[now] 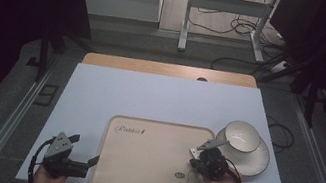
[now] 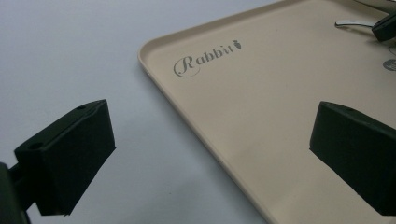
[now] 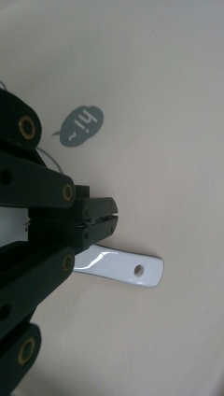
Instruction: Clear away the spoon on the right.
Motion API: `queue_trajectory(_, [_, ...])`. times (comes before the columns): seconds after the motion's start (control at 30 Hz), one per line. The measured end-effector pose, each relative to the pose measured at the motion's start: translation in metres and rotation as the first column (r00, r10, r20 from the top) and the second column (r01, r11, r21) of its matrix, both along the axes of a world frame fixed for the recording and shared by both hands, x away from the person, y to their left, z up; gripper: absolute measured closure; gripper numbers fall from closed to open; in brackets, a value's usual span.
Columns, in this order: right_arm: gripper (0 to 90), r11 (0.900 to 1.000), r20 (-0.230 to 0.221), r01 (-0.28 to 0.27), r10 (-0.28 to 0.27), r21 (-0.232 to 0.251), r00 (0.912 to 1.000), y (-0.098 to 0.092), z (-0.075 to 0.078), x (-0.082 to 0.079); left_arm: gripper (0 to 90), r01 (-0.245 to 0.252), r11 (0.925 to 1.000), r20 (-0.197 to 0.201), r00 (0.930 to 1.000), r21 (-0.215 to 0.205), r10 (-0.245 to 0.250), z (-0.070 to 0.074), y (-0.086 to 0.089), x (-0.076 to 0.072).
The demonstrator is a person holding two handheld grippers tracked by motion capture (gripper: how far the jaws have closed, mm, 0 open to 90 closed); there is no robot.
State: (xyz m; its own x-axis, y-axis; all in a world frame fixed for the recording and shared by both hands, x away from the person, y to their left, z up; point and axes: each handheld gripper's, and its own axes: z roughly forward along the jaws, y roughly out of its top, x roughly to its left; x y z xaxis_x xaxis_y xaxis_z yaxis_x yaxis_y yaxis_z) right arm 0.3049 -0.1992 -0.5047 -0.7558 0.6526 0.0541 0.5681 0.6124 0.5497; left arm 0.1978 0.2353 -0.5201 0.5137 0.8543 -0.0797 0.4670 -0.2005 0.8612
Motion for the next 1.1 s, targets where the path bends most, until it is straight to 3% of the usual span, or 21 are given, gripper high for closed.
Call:
queue_trajectory(0.73, [89.6,0.997,0.005,0.071,-0.072,0.030,0.9974,-0.020,-0.001,0.012,0.0,-0.002,1.0000,0.001,1.0000,-0.001,0.002,0.000,0.001,0.000])
queue_trajectory(0.93, [85.1,0.996,0.024,0.069,-0.071,0.059,0.9972,-0.020,0.003,0.011,0.0,-0.001,1.0000,0.000,1.0000,-0.002,0.001,0.000,0.000,0.000])
queue_trajectory(1.1, [79.9,0.995,0.041,0.065,-0.068,0.081,0.9968,-0.021,0.007,0.009,0.0,0.014,0.9998,-0.028,0.9995,-0.017,-0.014,0.000,0.000,0.001])
